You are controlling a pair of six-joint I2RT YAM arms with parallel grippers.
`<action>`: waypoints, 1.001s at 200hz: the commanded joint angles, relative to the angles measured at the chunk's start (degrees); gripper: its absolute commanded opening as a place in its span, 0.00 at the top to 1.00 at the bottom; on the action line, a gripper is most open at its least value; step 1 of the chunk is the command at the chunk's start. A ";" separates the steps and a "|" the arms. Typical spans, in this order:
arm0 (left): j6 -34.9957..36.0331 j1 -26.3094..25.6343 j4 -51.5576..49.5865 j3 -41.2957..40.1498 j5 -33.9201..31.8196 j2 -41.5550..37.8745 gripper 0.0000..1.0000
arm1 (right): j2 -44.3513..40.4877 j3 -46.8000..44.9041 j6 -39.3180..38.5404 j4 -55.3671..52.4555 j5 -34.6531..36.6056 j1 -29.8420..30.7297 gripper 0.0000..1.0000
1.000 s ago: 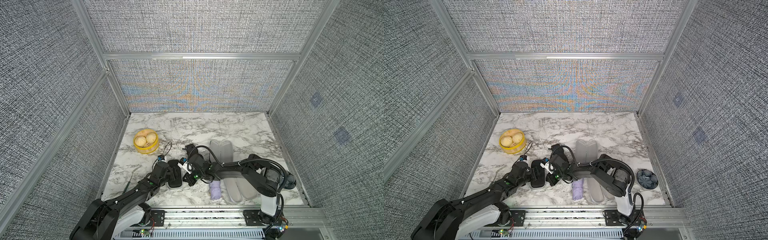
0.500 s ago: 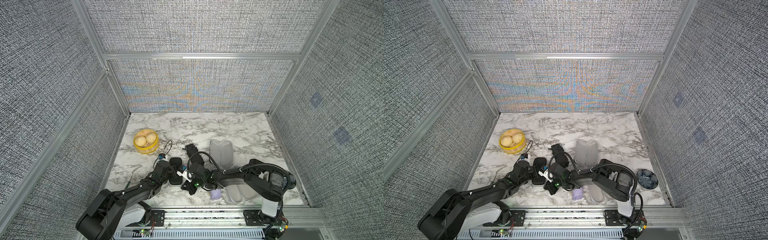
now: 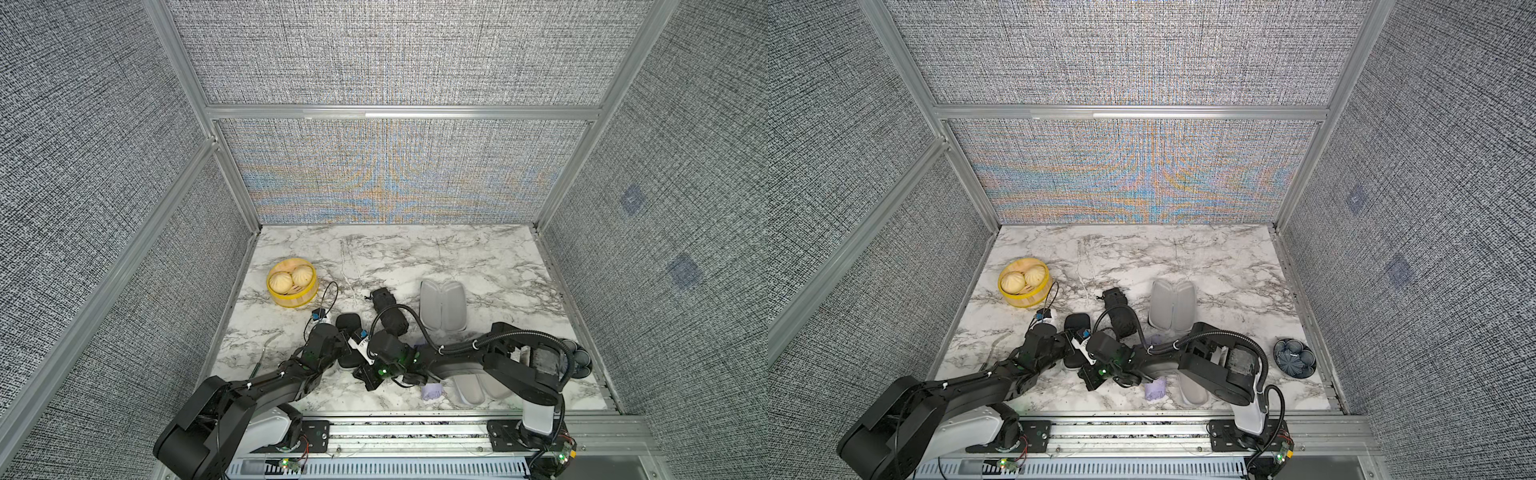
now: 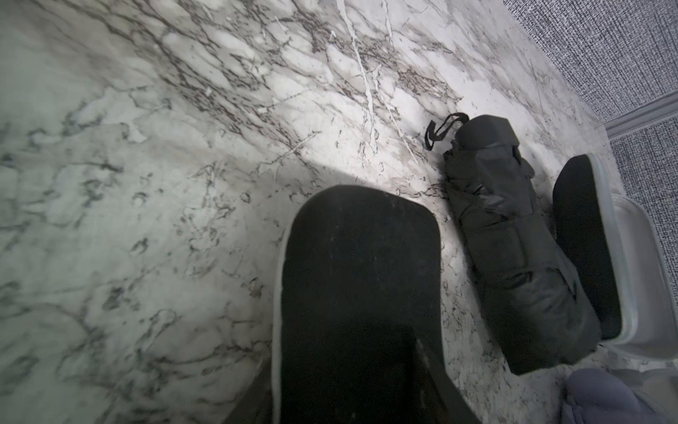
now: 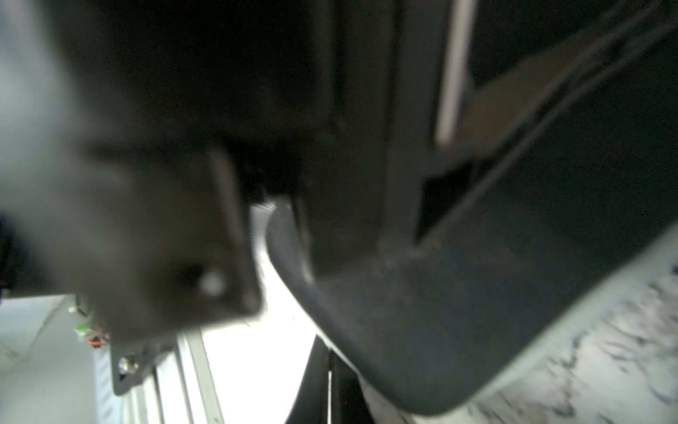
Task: Put umbrellas into zippered umbrella sleeves
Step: Zip the zipper on the umbrella sleeve, then adjust the umbrella sleeve at the center of the board.
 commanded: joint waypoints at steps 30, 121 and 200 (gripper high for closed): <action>-0.59 -0.30 -3.63 -1.54 1.52 -1.67 0.58 | 0.49 1.49 0.64 1.06 -0.49 1.26 1.00; 2.75 -0.27 -21.07 2.14 -12.27 -17.39 0.15 | -3.28 -4.14 -6.98 -8.21 -3.43 -6.65 1.00; 8.70 0.06 -20.86 8.90 -19.09 -7.17 0.10 | -1.53 -1.31 -14.37 -14.45 -6.83 -11.17 1.00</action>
